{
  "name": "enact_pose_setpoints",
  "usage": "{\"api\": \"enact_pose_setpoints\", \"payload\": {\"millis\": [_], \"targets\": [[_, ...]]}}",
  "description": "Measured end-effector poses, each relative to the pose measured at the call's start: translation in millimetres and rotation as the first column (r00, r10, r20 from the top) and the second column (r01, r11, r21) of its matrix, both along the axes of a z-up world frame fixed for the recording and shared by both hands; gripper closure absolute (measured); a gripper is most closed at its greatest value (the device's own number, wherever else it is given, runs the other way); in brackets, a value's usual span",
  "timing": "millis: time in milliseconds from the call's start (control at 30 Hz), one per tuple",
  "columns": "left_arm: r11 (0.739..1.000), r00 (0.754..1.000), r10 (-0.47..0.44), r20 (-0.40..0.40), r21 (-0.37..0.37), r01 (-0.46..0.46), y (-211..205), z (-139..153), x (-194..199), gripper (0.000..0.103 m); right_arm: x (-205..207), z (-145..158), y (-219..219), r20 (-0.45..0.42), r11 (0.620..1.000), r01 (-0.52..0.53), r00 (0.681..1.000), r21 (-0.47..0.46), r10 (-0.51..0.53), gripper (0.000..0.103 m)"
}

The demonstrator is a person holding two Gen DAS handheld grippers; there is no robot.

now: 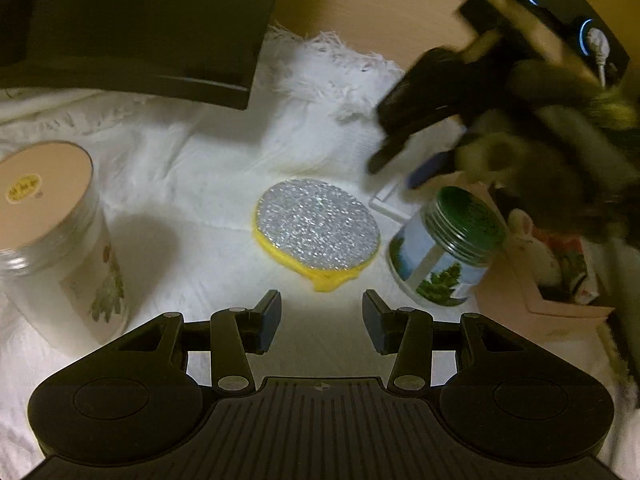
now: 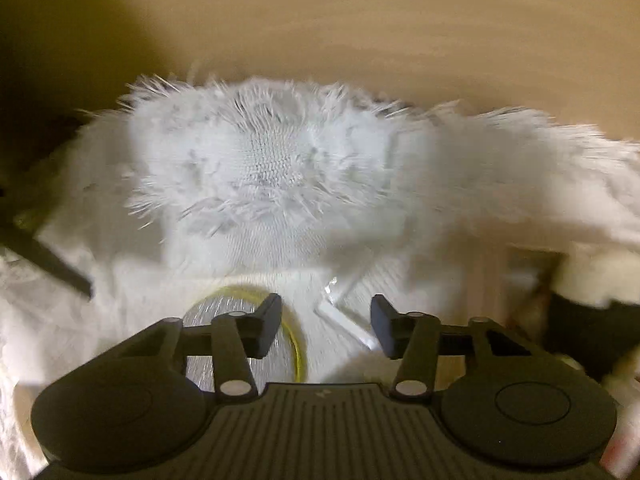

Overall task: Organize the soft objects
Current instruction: 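Grasp the silver-glitter yellow pad with the left gripper while the right grasps the clear plastic stand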

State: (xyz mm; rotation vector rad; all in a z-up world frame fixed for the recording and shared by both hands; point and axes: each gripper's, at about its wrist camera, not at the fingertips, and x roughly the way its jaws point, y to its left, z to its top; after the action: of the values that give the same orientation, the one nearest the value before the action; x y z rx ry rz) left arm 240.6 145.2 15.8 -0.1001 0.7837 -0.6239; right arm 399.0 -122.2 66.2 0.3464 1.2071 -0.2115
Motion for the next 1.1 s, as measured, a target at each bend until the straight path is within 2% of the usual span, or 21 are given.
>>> {"api": "enact_pose_setpoints", "payload": {"millis": [67,133,167,200,300,367,600,767,933,1100], "targets": [[1.0,1.0,0.003,-0.011,-0.021,-0.004,3,-1,7,0.054,12,-13,2,-0.022,1.0,0.008,1.0,-0.007,-0.008,0.062],[0.999,1.0,0.018,-0.025,-0.042,-0.019,5,-1,19,0.054,15,-25,3,-0.049,1.0,0.004,0.999,-0.022,-0.005,0.077],[0.998,0.999,0.03,-0.036,-0.055,-0.032,6,-1,26,0.054,16,-28,4,-0.058,1.0,-0.003,0.998,-0.031,0.001,0.097],[0.997,0.998,0.047,-0.04,-0.066,-0.049,5,-1,33,0.054,15,-27,6,-0.049,0.999,-0.021,0.999,-0.037,0.019,0.103],[0.993,0.995,0.096,-0.03,-0.067,-0.098,-2,1,56,0.054,5,-8,12,0.03,0.99,-0.12,0.992,-0.067,0.122,0.103],[0.991,0.991,0.127,-0.046,-0.043,-0.129,-7,0,71,0.054,-2,-1,13,0.021,0.987,-0.147,0.989,-0.065,0.149,0.103],[0.99,0.986,0.136,-0.101,-0.013,-0.138,-12,-11,89,0.054,-14,-6,8,-0.001,0.988,-0.152,0.988,-0.008,0.152,0.102],[0.993,0.986,0.116,-0.122,-0.014,-0.119,-13,-17,91,0.054,-14,-9,-1,-0.027,0.985,-0.123,0.992,0.117,0.127,0.096],[0.994,0.991,0.083,-0.109,-0.057,-0.089,-8,-21,86,0.054,-1,-23,24,-0.046,0.988,-0.141,0.989,0.061,0.144,0.095],[0.98,0.983,0.093,-0.158,-0.16,-0.118,6,-27,87,0.053,9,-32,41,-0.059,0.985,-0.159,0.985,0.07,0.163,0.092]]}}
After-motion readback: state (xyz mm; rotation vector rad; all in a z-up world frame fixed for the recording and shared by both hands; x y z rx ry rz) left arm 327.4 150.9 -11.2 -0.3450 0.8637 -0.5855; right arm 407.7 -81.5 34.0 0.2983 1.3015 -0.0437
